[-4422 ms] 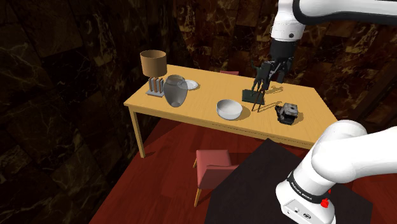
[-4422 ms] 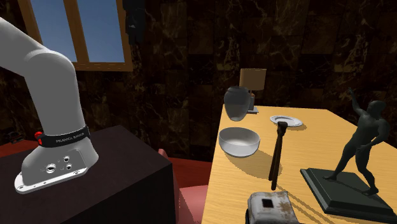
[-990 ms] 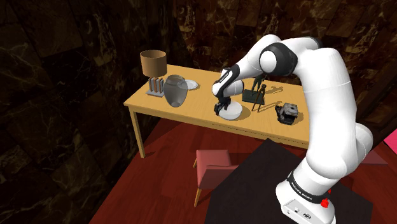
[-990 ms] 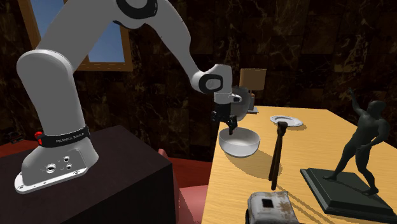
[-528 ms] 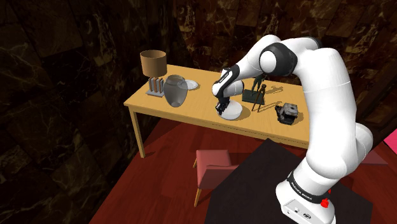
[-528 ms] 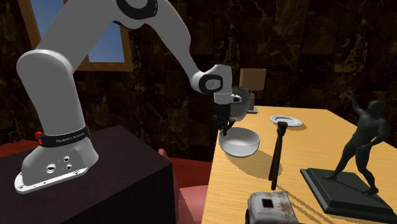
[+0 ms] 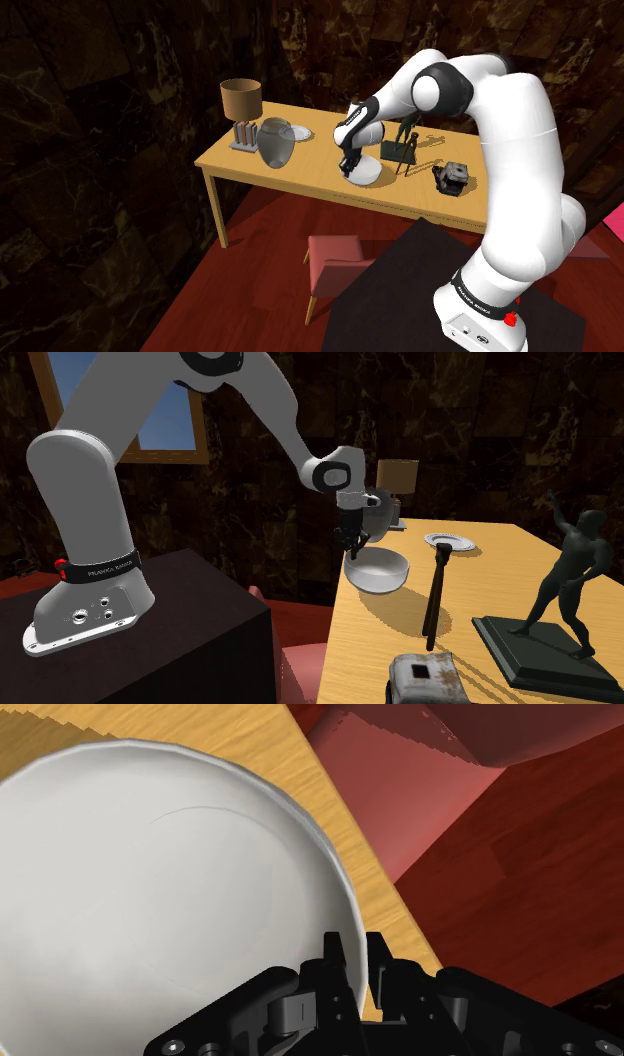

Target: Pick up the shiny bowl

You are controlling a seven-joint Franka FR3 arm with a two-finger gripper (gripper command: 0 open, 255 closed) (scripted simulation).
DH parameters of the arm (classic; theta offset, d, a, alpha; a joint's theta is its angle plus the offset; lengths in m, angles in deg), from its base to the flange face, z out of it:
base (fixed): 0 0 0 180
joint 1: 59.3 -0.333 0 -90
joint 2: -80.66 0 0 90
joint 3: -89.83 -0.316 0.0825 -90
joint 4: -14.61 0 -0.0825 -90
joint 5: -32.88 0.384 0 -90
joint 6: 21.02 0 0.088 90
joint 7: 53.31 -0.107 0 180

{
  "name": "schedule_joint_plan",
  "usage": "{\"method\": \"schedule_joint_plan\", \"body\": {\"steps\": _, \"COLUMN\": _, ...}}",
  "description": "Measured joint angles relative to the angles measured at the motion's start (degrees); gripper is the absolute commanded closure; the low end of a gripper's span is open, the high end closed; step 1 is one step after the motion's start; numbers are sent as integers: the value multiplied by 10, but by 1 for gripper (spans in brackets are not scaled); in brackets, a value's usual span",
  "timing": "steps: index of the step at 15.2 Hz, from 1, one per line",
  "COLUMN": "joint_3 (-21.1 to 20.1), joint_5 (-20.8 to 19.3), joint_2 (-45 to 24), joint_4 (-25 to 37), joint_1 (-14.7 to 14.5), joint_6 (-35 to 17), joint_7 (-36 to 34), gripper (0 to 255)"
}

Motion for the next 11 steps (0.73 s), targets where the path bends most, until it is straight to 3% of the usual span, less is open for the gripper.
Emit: {"method": "schedule_joint_plan", "body": {"steps": 11, "joint_3": 14, "joint_5": -15, "joint_2": 64, "joint_4": -9, "joint_1": -9, "joint_6": 54, "joint_7": -7, "gripper": 255}}
